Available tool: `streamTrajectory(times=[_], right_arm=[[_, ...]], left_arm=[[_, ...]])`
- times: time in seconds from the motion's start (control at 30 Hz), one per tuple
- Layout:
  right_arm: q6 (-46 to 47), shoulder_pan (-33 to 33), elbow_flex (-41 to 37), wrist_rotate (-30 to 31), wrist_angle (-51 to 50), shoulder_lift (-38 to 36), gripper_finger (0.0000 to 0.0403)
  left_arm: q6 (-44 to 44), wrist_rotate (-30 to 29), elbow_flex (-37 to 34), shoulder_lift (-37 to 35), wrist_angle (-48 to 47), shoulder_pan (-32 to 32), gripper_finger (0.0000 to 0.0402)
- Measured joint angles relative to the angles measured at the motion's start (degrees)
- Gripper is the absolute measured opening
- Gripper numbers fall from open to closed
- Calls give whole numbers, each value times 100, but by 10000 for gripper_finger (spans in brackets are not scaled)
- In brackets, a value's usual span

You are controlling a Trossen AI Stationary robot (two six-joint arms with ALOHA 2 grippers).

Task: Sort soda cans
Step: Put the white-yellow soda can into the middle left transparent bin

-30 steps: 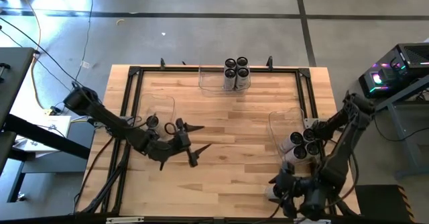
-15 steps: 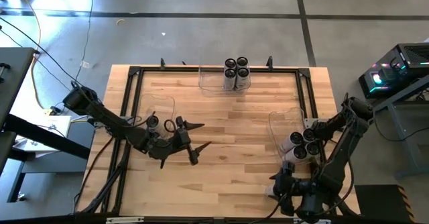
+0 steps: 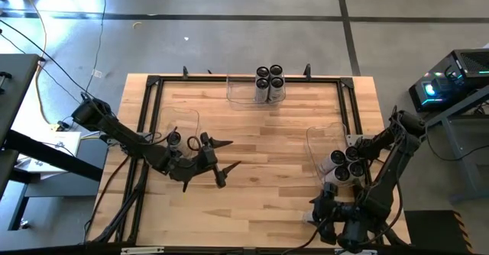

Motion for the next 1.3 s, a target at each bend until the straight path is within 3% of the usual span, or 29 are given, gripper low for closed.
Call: streamTrajectory(times=[0.33,0.57,0.73,0.87,0.97,1.07,1.17,1.3], right_arm=[[-162,-11,515,-69,-462,-7,299],[505,-11,-42,-938,-275,-4,299],[552,-10,-290,-1017,-80,-4,297],[498,-105,-306,-1000,-72,-4,269],[151,-251,-310,-854,-31,-3,239],[-472,-611,-320,-513,-11,7,239],[-1520,-1277,-322,-233,378,7,239],[-3308,-2473,-322,-435,1427,7,239]], left_arm=[[-103,0,0,0,-2,-2,337],[-105,0,0,-2,0,-2,337],[-145,1,0,-2,0,-2,337],[-153,0,0,-2,-2,-5,337],[4,-1,0,-4,-43,-52,337],[268,-26,0,-4,-141,-142,337],[445,-173,0,-4,-230,-289,337],[738,-646,0,-4,-291,-574,337]])
